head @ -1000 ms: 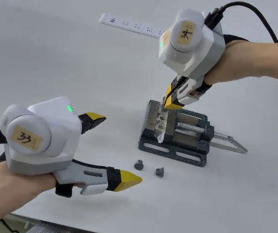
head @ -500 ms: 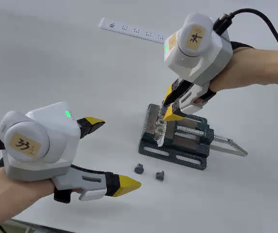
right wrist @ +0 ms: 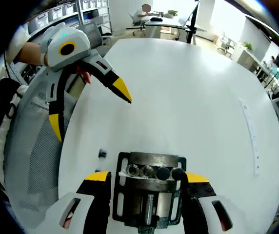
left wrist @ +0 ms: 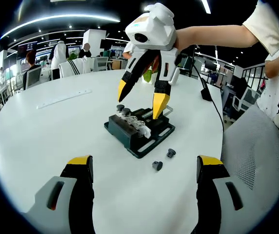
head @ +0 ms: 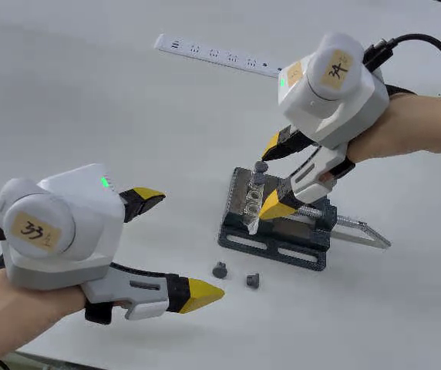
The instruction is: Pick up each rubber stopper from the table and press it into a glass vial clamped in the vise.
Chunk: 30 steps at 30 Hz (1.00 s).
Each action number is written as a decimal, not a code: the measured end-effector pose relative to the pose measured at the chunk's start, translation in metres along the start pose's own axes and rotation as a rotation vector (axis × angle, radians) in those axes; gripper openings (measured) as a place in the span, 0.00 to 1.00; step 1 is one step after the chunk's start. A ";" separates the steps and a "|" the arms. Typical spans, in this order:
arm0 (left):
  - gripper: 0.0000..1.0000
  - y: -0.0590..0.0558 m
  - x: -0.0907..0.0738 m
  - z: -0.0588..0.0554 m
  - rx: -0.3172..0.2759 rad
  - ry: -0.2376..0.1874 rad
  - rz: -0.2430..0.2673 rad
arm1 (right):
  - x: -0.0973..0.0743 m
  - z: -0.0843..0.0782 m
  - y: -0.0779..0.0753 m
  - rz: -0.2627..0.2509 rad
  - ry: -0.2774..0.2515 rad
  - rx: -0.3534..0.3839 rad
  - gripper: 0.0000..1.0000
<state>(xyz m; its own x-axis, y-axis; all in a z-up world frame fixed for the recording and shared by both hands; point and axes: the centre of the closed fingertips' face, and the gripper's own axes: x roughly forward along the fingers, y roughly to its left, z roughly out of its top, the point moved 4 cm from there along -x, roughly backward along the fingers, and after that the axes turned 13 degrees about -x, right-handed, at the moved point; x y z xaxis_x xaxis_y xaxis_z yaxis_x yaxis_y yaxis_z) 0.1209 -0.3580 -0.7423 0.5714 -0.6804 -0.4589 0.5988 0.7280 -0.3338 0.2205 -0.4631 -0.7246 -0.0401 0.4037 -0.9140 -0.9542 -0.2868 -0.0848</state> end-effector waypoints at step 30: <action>0.86 -0.009 -0.006 0.006 0.028 0.000 -0.002 | -0.008 -0.008 0.043 -0.088 -0.159 0.142 0.64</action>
<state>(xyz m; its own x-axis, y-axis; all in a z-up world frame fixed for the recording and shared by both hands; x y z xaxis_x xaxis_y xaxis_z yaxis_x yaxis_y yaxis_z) 0.1153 -0.3610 -0.7319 0.5703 -0.6821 -0.4577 0.6153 0.7239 -0.3119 0.1820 -0.4853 -0.7235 0.0099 0.5565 -0.8308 -0.9879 -0.1234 -0.0944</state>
